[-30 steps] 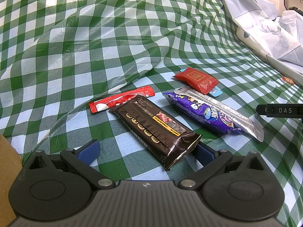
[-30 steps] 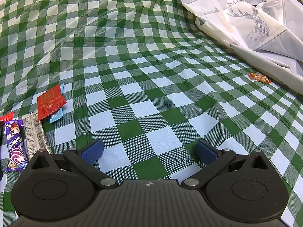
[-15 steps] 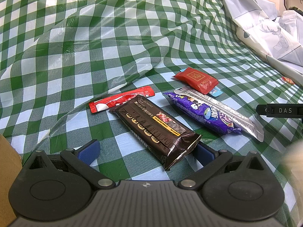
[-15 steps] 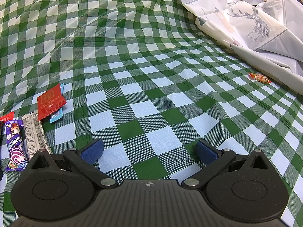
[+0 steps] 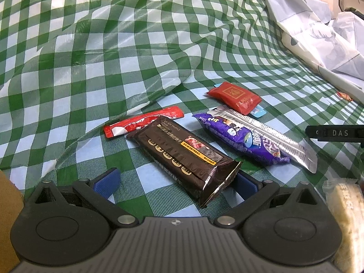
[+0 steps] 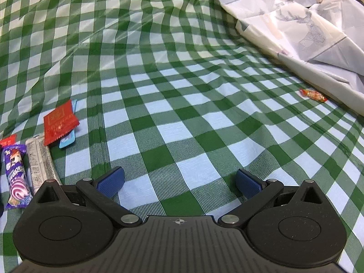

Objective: Organize snacks
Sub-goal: 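Grasp the dark chocolate bar with the left tool while the right tool grasps the puffed snack bag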

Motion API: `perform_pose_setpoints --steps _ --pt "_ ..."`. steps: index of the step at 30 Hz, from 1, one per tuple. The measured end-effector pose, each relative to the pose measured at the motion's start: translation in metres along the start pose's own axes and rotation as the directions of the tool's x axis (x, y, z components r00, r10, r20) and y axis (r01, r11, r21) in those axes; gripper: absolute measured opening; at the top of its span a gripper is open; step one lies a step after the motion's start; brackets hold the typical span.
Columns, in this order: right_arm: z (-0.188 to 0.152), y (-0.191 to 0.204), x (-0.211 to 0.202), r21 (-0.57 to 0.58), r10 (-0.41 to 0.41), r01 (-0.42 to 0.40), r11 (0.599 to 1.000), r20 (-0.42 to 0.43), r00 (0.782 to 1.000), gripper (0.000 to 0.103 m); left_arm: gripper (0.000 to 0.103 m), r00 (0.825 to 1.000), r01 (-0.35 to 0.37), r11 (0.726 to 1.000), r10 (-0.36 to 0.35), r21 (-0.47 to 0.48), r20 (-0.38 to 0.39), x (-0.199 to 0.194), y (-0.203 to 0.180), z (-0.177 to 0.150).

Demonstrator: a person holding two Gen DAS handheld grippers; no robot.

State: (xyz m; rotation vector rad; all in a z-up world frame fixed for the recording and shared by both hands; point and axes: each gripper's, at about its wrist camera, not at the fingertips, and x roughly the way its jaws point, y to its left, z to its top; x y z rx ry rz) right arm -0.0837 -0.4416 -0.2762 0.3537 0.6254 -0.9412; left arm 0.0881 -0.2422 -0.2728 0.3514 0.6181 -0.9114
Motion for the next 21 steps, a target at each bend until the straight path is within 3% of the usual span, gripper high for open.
perform_pose_setpoints --steps 3,5,7,9,12,14,16,19,21 --pt "-0.001 -0.005 0.000 0.025 0.019 -0.020 0.999 0.003 1.000 0.103 0.103 0.999 -0.040 0.999 0.040 -0.025 -0.006 0.003 -0.005 0.005" --pt "0.000 -0.003 0.001 0.013 0.010 -0.010 1.000 -0.009 1.000 0.103 0.103 0.995 -0.078 0.995 0.074 -0.069 -0.065 0.001 -0.007 0.012" --pt "0.008 -0.003 -0.002 0.011 0.016 -0.015 1.000 -0.073 0.997 0.103 0.103 0.974 -0.129 0.990 0.115 -0.060 -0.196 0.001 -0.012 0.029" --pt "0.014 -0.006 -0.017 0.051 0.047 -0.041 0.998 -0.131 0.990 0.102 0.103 0.954 -0.171 0.985 0.161 -0.018 -0.253 -0.009 -0.013 0.045" --pt "0.013 -0.009 -0.061 0.085 0.112 -0.101 0.991 -0.138 0.984 0.102 0.103 0.979 -0.112 0.985 0.087 -0.129 -0.184 -0.044 0.003 0.063" --pt "0.007 -0.003 -0.088 0.094 0.158 -0.142 0.985 -0.181 0.971 0.102 0.103 0.980 -0.082 0.973 0.040 -0.218 -0.194 -0.051 0.013 0.074" --pt "-0.004 0.007 -0.105 0.113 0.204 -0.181 0.977 -0.239 0.949 0.102 0.103 0.972 -0.079 0.965 0.018 -0.249 -0.235 -0.046 0.018 0.085" --pt "-0.022 0.028 -0.112 0.094 0.229 -0.210 0.973 -0.309 0.923 0.102 0.103 0.962 -0.078 0.974 0.017 -0.213 -0.273 -0.029 0.016 0.096" --pt "-0.030 0.042 -0.108 0.069 0.204 -0.192 0.979 -0.354 0.913 0.102 0.103 0.936 -0.079 0.981 0.011 -0.180 -0.352 -0.003 0.013 0.098"
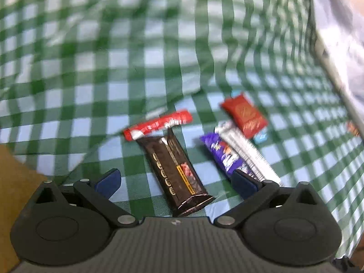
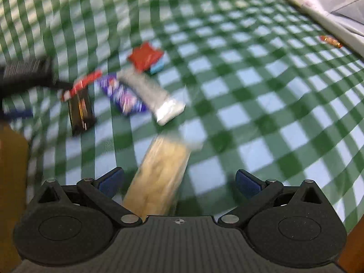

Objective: Organize snacks
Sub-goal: 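Grasp the dark chocolate bar with the left tool while the right tool grasps the puffed snack bag, then carry the chocolate bar and the puffed snack bag toward the box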

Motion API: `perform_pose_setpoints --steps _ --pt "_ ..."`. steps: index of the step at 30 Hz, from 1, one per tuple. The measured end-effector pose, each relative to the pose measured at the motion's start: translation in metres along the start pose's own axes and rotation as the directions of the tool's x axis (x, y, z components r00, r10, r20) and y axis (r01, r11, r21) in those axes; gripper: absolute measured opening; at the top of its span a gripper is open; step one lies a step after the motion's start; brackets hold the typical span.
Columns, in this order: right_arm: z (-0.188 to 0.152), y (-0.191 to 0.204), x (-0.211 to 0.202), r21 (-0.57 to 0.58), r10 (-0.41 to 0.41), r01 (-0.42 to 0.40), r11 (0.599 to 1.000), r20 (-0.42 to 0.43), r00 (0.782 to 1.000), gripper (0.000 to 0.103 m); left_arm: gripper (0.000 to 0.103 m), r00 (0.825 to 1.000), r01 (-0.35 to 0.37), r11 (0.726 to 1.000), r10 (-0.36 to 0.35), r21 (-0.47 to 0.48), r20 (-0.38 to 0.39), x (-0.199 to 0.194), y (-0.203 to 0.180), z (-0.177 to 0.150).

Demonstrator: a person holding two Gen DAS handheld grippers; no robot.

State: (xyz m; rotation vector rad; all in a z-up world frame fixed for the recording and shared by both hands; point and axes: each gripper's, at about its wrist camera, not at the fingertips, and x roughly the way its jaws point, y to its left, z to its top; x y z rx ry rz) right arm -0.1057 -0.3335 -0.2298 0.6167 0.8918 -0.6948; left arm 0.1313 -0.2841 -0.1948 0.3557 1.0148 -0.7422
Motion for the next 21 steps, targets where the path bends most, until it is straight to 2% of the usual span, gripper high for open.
perform_pose_setpoints --steps 2,3,5,6,7,8,10,11,12,13,16,21 --pt "-0.004 0.010 0.012 -0.017 -0.021 0.021 1.000 -0.039 0.999 0.103 0.103 0.997 -0.029 1.000 0.029 0.001 -0.074 0.022 0.000 0.007" --pt "-0.005 0.015 0.016 -0.047 -0.056 0.054 0.997 -0.031 0.998 0.103 0.103 0.993 -0.043 0.999 0.041 -0.012 -0.110 0.035 0.001 0.011" --pt "-0.005 0.025 0.023 -0.109 -0.115 0.111 0.988 -0.033 0.993 0.103 0.103 0.987 -0.038 0.997 0.027 -0.064 -0.161 0.050 0.006 0.016" --pt "-0.004 0.027 0.024 -0.112 -0.126 0.122 0.986 -0.033 0.991 0.103 0.102 0.984 -0.032 0.995 0.014 -0.097 -0.180 0.056 0.011 0.016" --pt "-0.003 0.027 0.024 -0.101 -0.127 0.123 0.987 -0.033 0.991 0.103 0.096 0.985 -0.037 0.994 0.018 -0.106 -0.173 0.056 0.013 0.017" --pt "-0.003 0.025 0.024 -0.094 -0.123 0.119 0.988 -0.030 0.992 0.103 0.075 0.987 -0.053 0.994 0.039 -0.092 -0.154 0.052 0.014 0.017" --pt "-0.005 0.022 0.021 -0.094 -0.117 0.116 0.989 -0.008 0.993 0.093 0.043 0.992 -0.059 0.998 0.054 -0.038 -0.116 0.041 0.010 0.015" --pt "-0.007 0.021 0.015 -0.102 -0.108 0.109 0.989 0.019 0.994 0.072 0.043 0.992 -0.048 0.998 0.044 -0.034 -0.116 0.038 0.011 0.014" --pt "-0.009 0.021 0.009 -0.112 -0.103 0.107 0.988 0.039 0.994 0.045 0.043 0.993 -0.028 0.998 0.023 -0.047 -0.114 0.033 0.013 0.012" --pt "-0.010 0.020 0.004 -0.114 -0.101 0.107 0.988 0.051 0.994 0.039 0.043 0.995 -0.014 0.998 0.009 -0.055 -0.103 0.026 0.015 0.010" --pt "-0.006 0.009 -0.004 -0.061 -0.027 0.030 0.998 0.042 0.999 0.038 0.043 0.998 0.013 0.999 -0.016 -0.045 -0.057 -0.009 0.015 0.003" --pt "-0.001 0.001 -0.057 -0.021 0.001 0.002 1.000 0.155 0.988 0.038 0.043 0.995 0.070 0.998 -0.070 0.000 0.076 -0.111 0.019 -0.016"
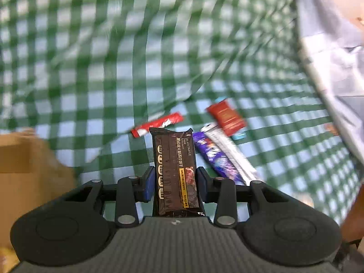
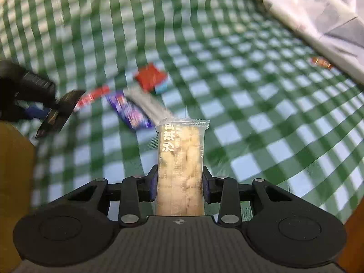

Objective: Organize snacks
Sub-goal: 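Carry the chocolate bar and the puffed snack bag toward the box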

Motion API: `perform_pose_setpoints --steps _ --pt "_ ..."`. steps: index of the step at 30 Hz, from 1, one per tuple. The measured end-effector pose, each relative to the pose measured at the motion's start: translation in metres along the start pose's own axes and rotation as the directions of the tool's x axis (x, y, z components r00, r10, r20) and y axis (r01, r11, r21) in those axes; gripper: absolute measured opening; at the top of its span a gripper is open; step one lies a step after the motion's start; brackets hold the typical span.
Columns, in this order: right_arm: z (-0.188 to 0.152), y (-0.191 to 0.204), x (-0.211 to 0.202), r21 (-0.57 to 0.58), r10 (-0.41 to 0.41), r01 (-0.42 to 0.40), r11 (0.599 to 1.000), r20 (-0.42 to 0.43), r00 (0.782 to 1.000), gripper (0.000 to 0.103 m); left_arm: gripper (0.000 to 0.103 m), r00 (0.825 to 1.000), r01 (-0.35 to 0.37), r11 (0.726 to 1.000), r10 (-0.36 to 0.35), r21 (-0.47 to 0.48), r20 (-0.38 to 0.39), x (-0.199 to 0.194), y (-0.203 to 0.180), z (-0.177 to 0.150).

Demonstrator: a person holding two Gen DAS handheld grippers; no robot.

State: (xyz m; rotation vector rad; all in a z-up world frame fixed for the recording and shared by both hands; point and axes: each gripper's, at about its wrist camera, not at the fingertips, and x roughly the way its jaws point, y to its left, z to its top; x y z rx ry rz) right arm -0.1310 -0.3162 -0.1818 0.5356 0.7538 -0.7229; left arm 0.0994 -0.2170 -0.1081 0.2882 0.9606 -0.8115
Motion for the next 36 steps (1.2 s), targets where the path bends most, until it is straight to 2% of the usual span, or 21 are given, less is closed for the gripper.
perform_pose_setpoints --steps 3,7,9,12,17,20,24,29,36 --pt "0.005 0.002 -0.044 0.001 0.036 -0.036 0.999 0.072 0.997 0.038 0.043 0.998 0.024 0.999 -0.025 0.023 0.056 -0.063 -0.003 -0.020" --pt "-0.001 0.017 -0.103 -0.034 0.107 -0.103 0.994 0.140 0.984 0.038 0.043 0.996 0.040 0.999 -0.041 0.015 0.076 -0.143 0.007 -0.065" --pt "-0.012 0.026 -0.128 -0.041 0.157 -0.152 0.987 0.142 0.977 0.038 0.043 0.996 0.032 0.999 -0.033 0.002 0.079 -0.177 0.019 -0.091" --pt "-0.033 0.043 -0.163 -0.060 0.246 -0.240 0.969 0.118 0.962 0.038 0.043 0.996 -0.025 1.000 0.026 -0.015 0.082 -0.218 0.039 -0.133" --pt "-0.076 0.085 -0.213 -0.143 0.375 -0.364 0.920 0.055 0.925 0.038 0.043 0.990 -0.103 0.991 0.110 -0.081 0.092 -0.271 0.078 -0.192" --pt "-0.094 0.116 -0.231 -0.197 0.419 -0.409 0.891 0.009 0.908 0.038 0.043 0.984 -0.141 0.982 0.153 -0.123 0.096 -0.290 0.100 -0.217" --pt "-0.107 0.147 -0.247 -0.261 0.444 -0.434 0.862 -0.022 0.896 0.038 0.043 0.979 -0.143 0.974 0.166 -0.178 0.120 -0.310 0.125 -0.235" --pt "-0.115 0.170 -0.262 -0.329 0.446 -0.428 0.842 -0.023 0.895 0.038 0.043 0.976 -0.123 0.969 0.157 -0.213 0.150 -0.327 0.144 -0.243" --pt "-0.111 0.187 -0.262 -0.367 0.425 -0.405 0.837 -0.030 0.905 0.038 0.043 0.974 -0.114 0.963 0.157 -0.246 0.166 -0.325 0.162 -0.239"
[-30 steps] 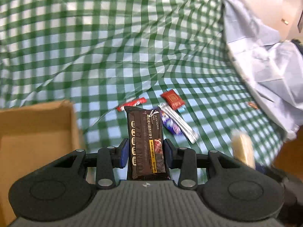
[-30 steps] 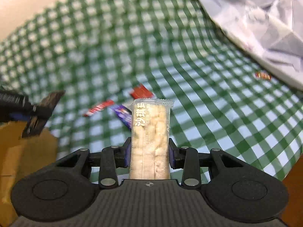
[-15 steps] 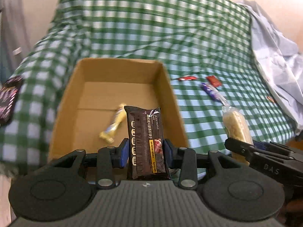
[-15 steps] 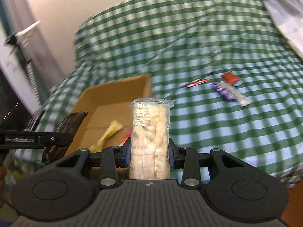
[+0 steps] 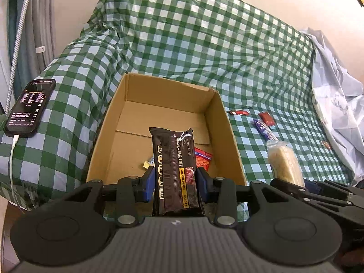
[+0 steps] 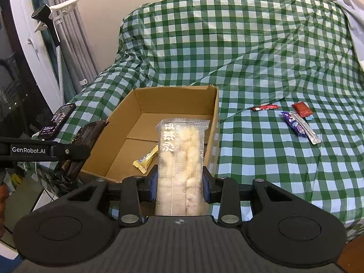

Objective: Organize snacks
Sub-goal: 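Carry the chocolate bar and the puffed snack bag toward the box, then open both tools to drop the chocolate bar and snack bag into the box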

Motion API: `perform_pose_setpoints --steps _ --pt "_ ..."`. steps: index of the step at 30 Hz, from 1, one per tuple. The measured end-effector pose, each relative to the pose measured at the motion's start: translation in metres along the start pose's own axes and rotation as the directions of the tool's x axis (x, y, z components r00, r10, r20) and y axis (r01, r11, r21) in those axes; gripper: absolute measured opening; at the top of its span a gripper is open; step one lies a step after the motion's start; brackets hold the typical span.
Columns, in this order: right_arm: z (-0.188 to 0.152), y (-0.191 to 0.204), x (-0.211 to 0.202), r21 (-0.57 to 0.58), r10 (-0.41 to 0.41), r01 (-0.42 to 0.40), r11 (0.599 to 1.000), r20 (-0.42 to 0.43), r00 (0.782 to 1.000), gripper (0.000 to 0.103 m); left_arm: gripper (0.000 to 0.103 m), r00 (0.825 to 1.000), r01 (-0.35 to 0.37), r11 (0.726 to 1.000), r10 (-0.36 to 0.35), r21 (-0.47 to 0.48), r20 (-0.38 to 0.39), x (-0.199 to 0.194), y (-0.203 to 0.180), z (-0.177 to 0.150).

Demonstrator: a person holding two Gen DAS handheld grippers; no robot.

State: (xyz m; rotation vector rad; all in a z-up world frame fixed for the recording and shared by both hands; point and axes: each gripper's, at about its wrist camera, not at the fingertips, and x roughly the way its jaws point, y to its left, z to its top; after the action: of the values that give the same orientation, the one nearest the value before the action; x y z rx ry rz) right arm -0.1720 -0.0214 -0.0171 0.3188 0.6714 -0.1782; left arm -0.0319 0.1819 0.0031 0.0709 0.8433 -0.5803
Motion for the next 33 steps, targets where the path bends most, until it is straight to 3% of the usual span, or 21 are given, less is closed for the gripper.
perform_pose_setpoints --steps 19,33 --pt "0.043 0.020 0.079 -0.047 0.039 -0.042 0.998 -0.068 0.997 0.038 0.043 0.998 -0.048 0.999 0.047 -0.019 -0.035 0.071 0.029 0.052" --pt "0.051 0.019 0.145 -0.038 0.044 -0.050 0.998 -0.150 0.988 0.038 0.043 0.989 -0.080 0.997 0.078 -0.011 -0.129 0.136 0.045 0.058"
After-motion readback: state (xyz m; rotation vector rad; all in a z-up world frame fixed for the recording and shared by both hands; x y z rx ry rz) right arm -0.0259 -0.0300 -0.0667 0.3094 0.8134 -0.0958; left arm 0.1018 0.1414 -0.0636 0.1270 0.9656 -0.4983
